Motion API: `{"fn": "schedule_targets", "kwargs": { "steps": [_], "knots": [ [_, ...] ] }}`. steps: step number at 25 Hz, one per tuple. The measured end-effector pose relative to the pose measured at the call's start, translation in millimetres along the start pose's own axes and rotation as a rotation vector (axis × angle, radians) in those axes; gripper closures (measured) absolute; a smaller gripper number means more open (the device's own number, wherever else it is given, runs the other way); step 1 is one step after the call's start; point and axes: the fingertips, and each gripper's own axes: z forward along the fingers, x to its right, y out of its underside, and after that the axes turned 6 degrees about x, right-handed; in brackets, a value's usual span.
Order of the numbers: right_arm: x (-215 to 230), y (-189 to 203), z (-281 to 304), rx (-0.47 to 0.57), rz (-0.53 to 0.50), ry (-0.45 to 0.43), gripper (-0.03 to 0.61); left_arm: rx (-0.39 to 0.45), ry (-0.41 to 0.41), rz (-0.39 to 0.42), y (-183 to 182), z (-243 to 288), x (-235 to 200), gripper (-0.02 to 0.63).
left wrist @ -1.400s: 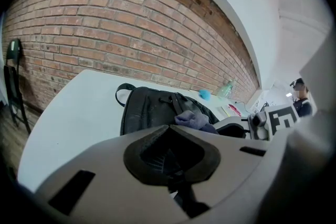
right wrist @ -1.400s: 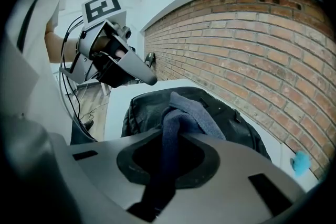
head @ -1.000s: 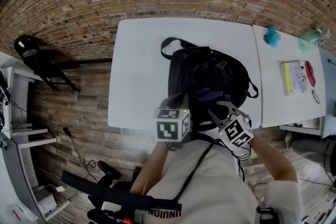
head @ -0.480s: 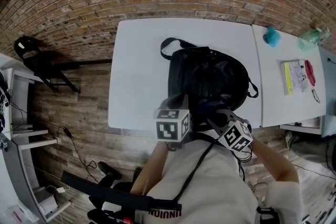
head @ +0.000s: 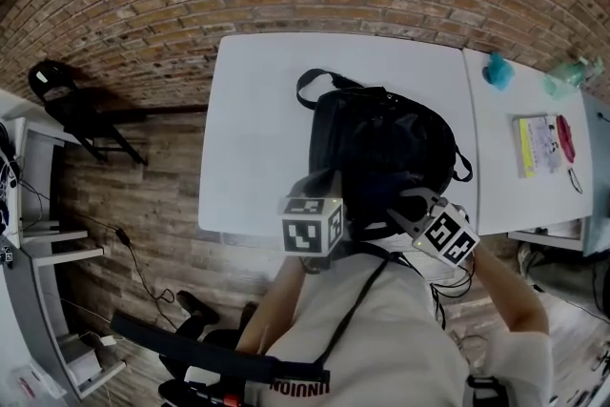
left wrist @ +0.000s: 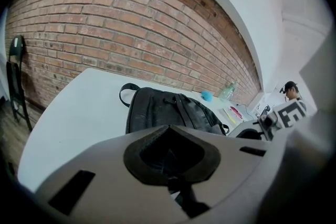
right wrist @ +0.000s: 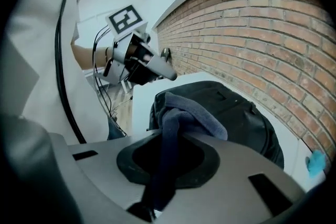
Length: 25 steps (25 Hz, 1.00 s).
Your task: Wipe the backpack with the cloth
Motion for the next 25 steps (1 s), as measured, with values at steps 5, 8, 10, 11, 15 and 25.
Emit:
{"fn": "schedule_targets", "kwargs": {
  "steps": [5,8,10,11,15,25],
  "knots": [
    [70.6,-46.5,-14.6,0.158,0.043,0.159,0.54,0.0,0.003,-0.008,-0.7,0.9,-1.8,0.609],
    [117.1,-74.3,-13.2,0.234,0.033,0.272,0.54,0.003,0.007,-0.001,-3.8,2.2,-1.2,0.609],
    [143.2,-90.3,-7.9,0.268,0.022,0.327,0.54,0.002,0.007,0.002,-5.3,2.8,-1.8,0.609],
    [154.4,-97.1,-4.2,0.28,0.02,0.348,0.54,0.002,0.006,0.003,-5.7,3.1,-2.2,0.609],
    [190.5,-115.1,15.5,0.289,0.006,0.406,0.54,-0.001,0.003,0.003,-5.5,4.1,-3.9,0.609],
    [222.7,-87.7,77.4,0.121,0.044,0.443,0.54,-0.01,-0.012,-0.018,-5.8,5.2,-12.8,0.609]
  ]
}}
